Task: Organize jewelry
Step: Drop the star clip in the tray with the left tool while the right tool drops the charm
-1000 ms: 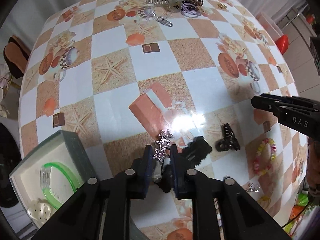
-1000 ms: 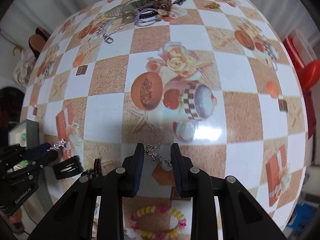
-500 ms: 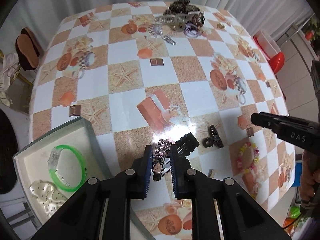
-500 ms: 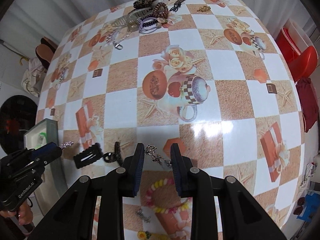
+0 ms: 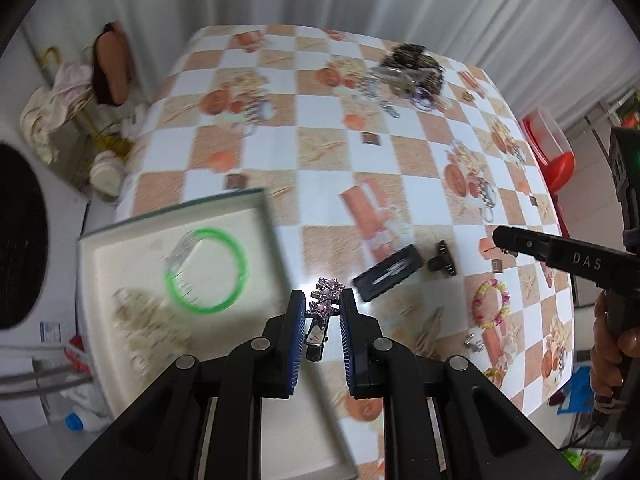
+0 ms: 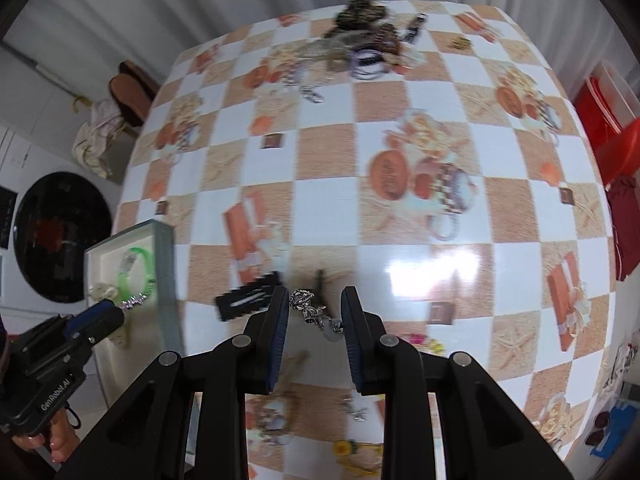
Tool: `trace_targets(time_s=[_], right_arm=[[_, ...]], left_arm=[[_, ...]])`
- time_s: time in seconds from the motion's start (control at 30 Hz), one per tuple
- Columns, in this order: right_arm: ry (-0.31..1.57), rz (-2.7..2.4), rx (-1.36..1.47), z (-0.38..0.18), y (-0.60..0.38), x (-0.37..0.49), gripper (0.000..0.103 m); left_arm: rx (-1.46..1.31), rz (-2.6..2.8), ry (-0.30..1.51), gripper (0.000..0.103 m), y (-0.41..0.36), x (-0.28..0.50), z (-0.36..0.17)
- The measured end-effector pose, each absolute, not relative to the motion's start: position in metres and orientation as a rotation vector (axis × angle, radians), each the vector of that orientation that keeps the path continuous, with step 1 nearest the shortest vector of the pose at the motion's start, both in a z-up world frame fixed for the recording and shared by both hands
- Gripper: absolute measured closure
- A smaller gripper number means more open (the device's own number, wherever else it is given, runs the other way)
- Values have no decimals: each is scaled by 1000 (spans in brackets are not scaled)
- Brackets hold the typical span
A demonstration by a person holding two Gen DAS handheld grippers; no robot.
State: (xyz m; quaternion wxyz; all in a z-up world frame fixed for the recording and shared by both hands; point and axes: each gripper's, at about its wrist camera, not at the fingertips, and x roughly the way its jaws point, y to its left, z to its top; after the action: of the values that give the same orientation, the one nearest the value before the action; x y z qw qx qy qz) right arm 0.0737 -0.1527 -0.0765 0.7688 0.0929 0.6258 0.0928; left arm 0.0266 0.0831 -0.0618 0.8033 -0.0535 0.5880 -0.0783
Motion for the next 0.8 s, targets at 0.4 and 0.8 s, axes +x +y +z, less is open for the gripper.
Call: trace_targets(time_s=[0.4, 0.8], right_arm=[[1355, 389, 116, -65, -50, 73, 74], [1382, 499, 27, -84, 36, 76, 74]], left_arm=[[-213, -8, 1262, 81, 159, -19, -69], [-249, 123, 1291, 81, 204, -37, -102]])
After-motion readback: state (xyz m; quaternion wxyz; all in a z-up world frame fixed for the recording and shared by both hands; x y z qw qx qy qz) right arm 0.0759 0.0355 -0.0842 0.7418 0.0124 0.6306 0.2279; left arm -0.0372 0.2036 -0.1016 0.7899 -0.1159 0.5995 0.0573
